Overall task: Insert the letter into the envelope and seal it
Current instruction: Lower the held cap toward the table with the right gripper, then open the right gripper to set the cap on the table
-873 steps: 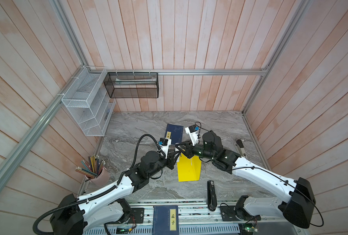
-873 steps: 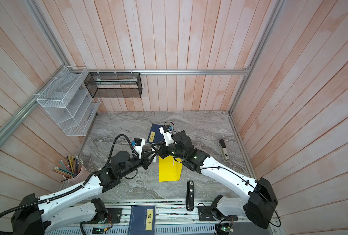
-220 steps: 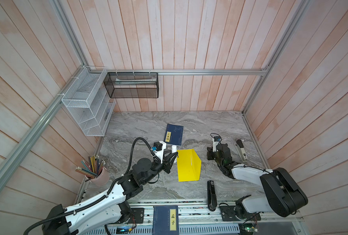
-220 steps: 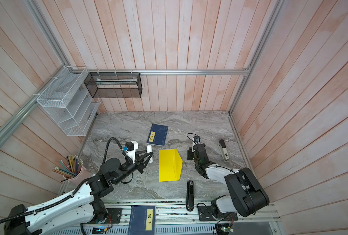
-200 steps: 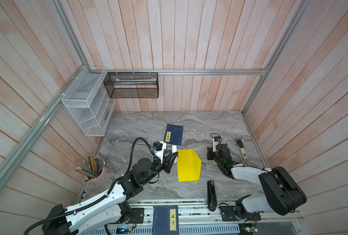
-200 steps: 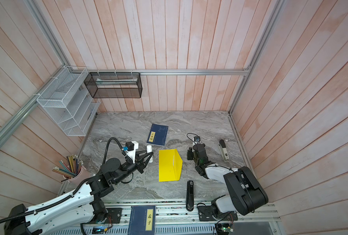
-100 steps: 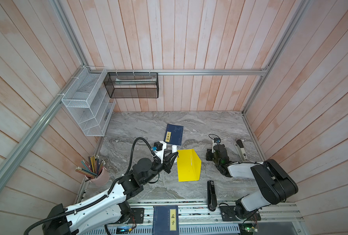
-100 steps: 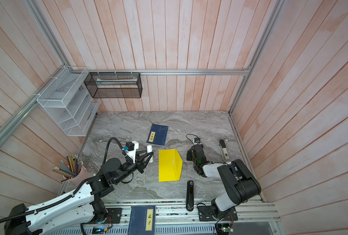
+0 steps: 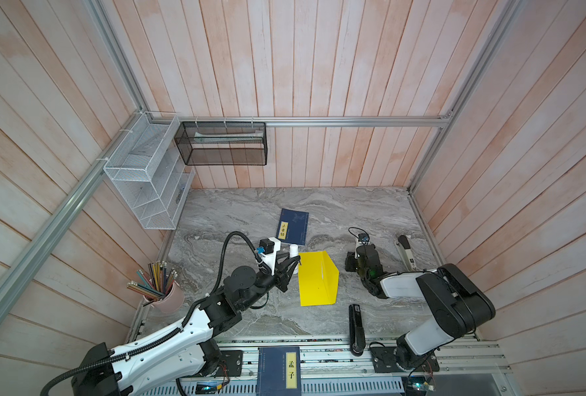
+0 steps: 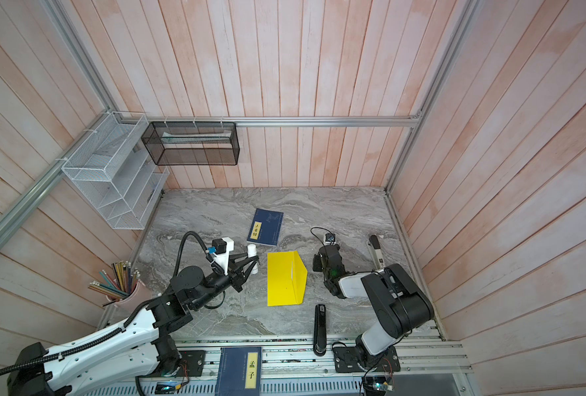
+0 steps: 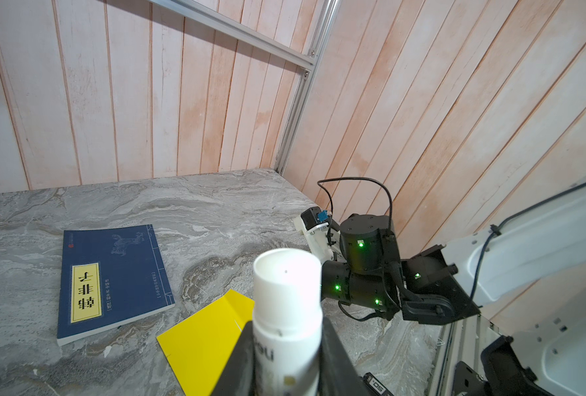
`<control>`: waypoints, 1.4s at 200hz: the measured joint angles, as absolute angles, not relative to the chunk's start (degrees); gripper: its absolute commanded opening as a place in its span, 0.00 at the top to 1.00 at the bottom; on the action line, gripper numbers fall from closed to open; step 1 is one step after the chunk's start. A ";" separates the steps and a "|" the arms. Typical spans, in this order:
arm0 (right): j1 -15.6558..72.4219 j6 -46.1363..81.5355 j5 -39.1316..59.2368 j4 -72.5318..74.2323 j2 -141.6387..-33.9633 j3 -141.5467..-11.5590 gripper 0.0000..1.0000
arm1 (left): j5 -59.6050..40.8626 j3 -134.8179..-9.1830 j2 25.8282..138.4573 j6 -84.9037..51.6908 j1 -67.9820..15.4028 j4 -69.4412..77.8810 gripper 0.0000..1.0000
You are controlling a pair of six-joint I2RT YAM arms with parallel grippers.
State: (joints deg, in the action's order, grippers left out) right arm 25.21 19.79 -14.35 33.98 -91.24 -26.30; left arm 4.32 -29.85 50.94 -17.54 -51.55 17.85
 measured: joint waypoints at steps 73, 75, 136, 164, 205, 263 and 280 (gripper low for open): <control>25.47 19.99 -15.22 34.65 -92.16 -26.22 0.95 | 4.34 -29.85 50.92 -17.52 -51.55 17.85 1.00; 25.47 19.99 -15.22 34.63 -92.16 -26.22 0.95 | 4.34 -29.85 50.92 -17.52 -51.55 17.85 1.00; 26.09 20.18 -15.75 34.46 -92.58 -26.30 0.90 | 4.36 -29.82 50.87 -17.50 -51.55 17.82 1.00; 26.13 20.21 -15.81 34.41 -92.58 -26.30 0.86 | 4.54 -29.82 50.50 -17.50 -51.55 17.80 1.00; 26.13 20.49 -15.81 34.39 -92.58 -26.30 0.78 | 4.56 -29.80 49.84 -17.15 -51.55 17.78 1.00; 26.13 20.62 -15.81 33.71 -92.31 -26.30 0.68 | 4.71 -29.80 49.80 -17.08 -51.55 17.69 1.00; 26.17 20.34 -15.79 32.82 -92.01 -26.35 0.64 | 4.78 -29.80 49.78 -17.08 -51.55 17.56 1.00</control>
State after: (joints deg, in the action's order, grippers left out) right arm 26.17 20.34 -15.79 32.82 -92.01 -26.35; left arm 4.78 -29.80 49.78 -17.08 -51.55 17.56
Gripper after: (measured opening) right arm 0.329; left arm 0.277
